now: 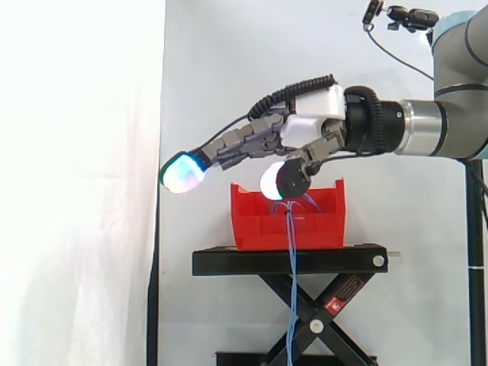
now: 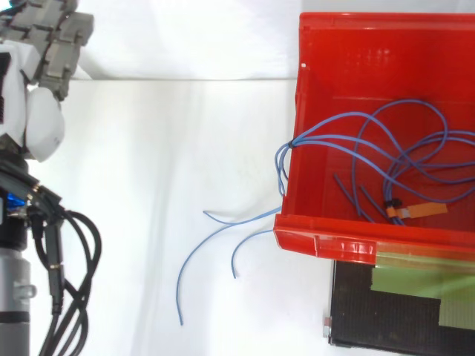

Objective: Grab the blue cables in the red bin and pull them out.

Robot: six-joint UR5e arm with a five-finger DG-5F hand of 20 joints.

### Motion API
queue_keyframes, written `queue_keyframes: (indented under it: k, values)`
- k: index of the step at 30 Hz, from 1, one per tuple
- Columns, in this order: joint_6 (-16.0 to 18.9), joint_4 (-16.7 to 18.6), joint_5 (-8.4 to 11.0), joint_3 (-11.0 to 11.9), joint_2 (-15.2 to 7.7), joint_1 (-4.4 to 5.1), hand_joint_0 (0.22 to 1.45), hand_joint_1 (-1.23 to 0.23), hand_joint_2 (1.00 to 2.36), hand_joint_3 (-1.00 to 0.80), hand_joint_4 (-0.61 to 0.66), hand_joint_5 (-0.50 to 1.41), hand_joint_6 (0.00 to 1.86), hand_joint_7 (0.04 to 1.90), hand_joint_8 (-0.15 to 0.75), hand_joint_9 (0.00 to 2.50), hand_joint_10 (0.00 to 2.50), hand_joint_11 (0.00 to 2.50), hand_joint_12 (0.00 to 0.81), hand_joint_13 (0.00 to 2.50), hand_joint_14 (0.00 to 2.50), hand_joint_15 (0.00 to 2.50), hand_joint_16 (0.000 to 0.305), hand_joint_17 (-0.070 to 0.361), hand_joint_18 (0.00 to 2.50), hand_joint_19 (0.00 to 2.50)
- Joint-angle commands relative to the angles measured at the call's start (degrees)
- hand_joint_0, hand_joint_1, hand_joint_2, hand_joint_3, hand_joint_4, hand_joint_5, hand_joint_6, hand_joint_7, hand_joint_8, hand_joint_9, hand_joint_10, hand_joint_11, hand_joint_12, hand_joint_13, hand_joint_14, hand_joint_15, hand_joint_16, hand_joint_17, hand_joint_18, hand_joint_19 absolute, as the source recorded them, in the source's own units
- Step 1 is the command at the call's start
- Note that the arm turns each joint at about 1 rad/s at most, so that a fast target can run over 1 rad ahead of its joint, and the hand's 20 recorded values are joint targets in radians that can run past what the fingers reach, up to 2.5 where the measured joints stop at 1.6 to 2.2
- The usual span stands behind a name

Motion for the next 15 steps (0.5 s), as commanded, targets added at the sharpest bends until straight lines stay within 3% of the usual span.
queue_keyframes:
  k: [1, 2, 4, 7, 10, 14, 15]
  values:
    - [-0.7, 3.1, 0.10, -3.9, 0.0, -0.56, 0.76, -0.73, 1.00, -1.00, 0.22, 0.38, 0.01, 0.24, 0.251, 0.31, 0.00, 0.08, 0.334, 0.11, 0.01, 0.28, 0.049, 0.109, 0.08, 0.47]
    - [-0.5, 3.6, 0.19, -5.0, 0.0, -0.65, 0.76, -0.74, 1.00, -1.00, 0.22, 0.38, 0.01, 0.24, 0.251, 0.31, 0.00, 0.08, 0.334, 0.11, 0.01, 0.27, 0.049, 0.110, 0.08, 0.47]
    - [-0.4, 5.2, 0.37, -9.3, 0.0, -0.74, 0.76, -0.74, 1.00, -1.00, 0.23, 0.38, 0.01, 0.24, 0.251, 0.31, 0.00, 0.08, 0.334, 0.11, 0.01, 0.27, 0.049, 0.109, 0.08, 0.47]
    - [-0.3, 7.7, 0.89, -11.1, 0.0, -0.92, 0.76, -0.74, 1.00, -1.00, 0.22, 0.38, 0.01, 0.24, 0.251, 0.31, 0.00, 0.09, 0.334, 0.11, 0.01, 0.28, 0.049, 0.109, 0.08, 0.47]
    - [-0.2, 11.1, 0.72, -11.5, 0.0, -1.18, 0.76, -0.74, 1.00, -1.00, 0.22, 0.38, 0.01, 0.24, 0.251, 0.31, 0.00, 0.09, 0.336, 0.11, 0.01, 0.27, 0.049, 0.109, 0.08, 0.47]
    - [-0.2, 11.9, -1.04, -10.8, 0.0, -1.53, 0.76, -0.74, 1.00, -1.00, 0.22, 0.38, 0.01, 0.24, 0.252, 0.31, 0.00, 0.08, 0.336, 0.10, 0.01, 0.28, 0.049, 0.110, 0.07, 0.47]
    - [-0.3, 8.2, -5.61, -9.2, 0.0, -1.62, 0.76, -0.74, 1.00, -1.00, 0.22, 0.38, 0.01, 0.24, 0.251, 0.31, 0.00, 0.08, 0.337, 0.10, 0.01, 0.27, 0.049, 0.110, 0.07, 0.47]
